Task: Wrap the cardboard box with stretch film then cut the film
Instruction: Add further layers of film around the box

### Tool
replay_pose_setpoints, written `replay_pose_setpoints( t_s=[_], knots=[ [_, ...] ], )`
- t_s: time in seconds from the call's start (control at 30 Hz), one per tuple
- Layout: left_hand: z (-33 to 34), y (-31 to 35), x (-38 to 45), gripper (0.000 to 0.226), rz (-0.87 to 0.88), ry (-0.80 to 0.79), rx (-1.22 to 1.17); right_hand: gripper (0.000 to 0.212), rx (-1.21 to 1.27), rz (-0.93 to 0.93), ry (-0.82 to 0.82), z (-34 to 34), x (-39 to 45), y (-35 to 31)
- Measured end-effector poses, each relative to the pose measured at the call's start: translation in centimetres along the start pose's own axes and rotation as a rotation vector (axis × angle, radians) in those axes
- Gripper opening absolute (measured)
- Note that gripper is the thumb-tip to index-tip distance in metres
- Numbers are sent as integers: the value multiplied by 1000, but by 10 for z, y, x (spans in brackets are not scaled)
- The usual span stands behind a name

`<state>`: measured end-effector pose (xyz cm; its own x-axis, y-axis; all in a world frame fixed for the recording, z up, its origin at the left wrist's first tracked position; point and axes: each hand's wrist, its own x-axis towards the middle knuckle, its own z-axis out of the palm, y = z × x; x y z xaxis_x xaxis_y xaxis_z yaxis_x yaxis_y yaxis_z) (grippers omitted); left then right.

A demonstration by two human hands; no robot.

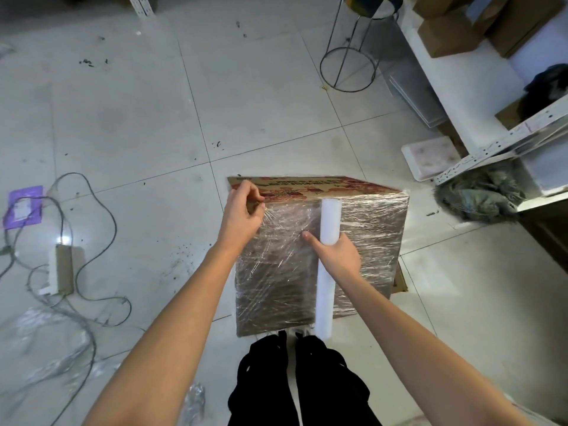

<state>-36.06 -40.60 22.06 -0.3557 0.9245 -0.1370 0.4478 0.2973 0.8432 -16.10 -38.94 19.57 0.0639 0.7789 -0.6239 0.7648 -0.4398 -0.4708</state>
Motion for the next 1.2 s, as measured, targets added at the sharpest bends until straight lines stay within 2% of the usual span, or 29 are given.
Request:
replay_pose_setpoints(
  t_s=[0.03,0.13,0.17,0.23,0.37,0.47,0.6,0.67,0.73,0.83,1.0,1.07,1.2],
  knots=[
    [-1,0,1,24,26,-10,28,69,55,-32,-29,0,0,2],
    [-3,-1,3,56,36,-75,125,43,276,-88,-108,-5,-2,9],
    [-2,-1,4,59,35,-71,153,38,356,-89,-148,-8,-2,11],
    [0,-1,5,54,31,-38,176,30,436,-108,-257,-14,0,14],
    [2,-4,7,46,67,5,177,45,342,-209,-444,-24,5,19],
    [2,-9,9,43,53,21,179,33,342,-213,-441,-30,9,26],
    [3,-13,9,38,24,52,179,37,377,-147,-458,-35,18,30],
    [1,-16,7,31,21,66,154,33,405,-74,-497,-38,21,25],
    [0,-19,6,20,37,106,105,31,342,-103,-519,-40,23,22],
    [1,-18,8,14,59,124,106,36,180,-203,-430,-39,26,27],
    [5,-13,13,15,57,141,57,40,-243,-343,33,-36,20,32],
    [6,-15,11,19,22,151,44,43,-286,-357,98,-34,23,34],
    [6,-26,7,24,-39,171,5,49,-382,-313,125,-24,34,28]
  ],
)
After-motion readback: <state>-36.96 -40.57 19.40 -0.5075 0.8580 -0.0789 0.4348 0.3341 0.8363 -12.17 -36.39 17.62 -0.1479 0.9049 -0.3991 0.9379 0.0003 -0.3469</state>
